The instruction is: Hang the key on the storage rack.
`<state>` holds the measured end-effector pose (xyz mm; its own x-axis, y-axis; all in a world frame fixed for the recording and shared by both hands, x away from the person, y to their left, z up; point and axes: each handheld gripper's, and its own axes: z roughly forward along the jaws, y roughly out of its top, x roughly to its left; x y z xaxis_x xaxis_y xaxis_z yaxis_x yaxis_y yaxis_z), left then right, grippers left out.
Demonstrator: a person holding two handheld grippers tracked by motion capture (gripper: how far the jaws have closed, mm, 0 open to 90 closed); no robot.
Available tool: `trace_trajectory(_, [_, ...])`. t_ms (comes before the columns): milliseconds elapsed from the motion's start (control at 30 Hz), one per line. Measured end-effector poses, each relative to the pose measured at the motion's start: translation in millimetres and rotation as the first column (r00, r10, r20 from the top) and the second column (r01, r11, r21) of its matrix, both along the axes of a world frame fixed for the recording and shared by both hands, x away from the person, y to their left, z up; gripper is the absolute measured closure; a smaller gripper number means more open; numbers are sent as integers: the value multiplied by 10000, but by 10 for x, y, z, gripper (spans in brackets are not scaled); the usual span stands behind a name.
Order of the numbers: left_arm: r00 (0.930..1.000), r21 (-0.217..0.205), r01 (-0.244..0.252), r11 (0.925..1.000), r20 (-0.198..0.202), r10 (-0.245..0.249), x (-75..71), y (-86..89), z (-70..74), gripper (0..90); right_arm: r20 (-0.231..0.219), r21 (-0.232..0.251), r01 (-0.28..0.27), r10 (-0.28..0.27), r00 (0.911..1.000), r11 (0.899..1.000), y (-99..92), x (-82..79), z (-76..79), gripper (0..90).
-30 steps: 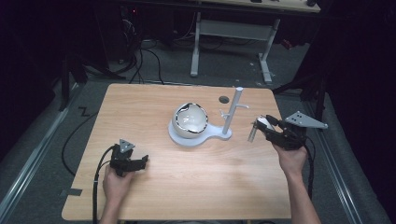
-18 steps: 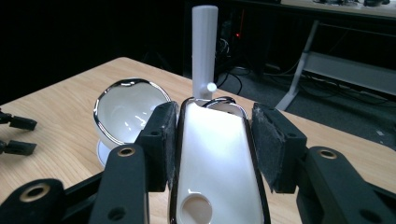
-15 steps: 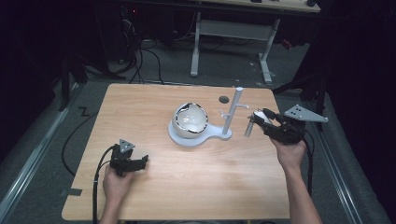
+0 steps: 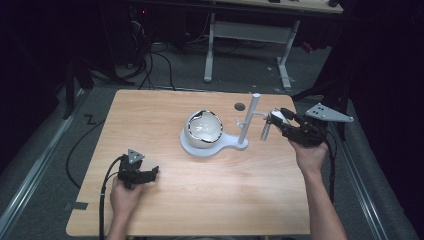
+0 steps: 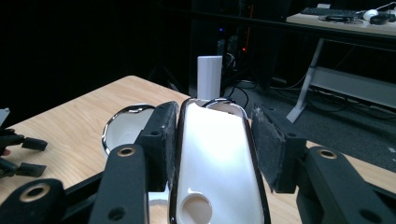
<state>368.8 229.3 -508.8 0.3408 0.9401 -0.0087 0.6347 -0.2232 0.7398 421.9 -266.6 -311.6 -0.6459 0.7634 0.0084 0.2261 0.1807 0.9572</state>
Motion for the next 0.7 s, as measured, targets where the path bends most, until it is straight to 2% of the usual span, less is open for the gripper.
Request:
trace_trajectory(367, [10000,3,2,10000,0,-2,0,0,0,187,-123,134,1,1,9999,9999,48,112,5,523])
trace_trajectory(700, [10000,1,0,10000,3,0,0,0,0,187,-284,183,225,-219,9994,9996,23,203,-33,524])
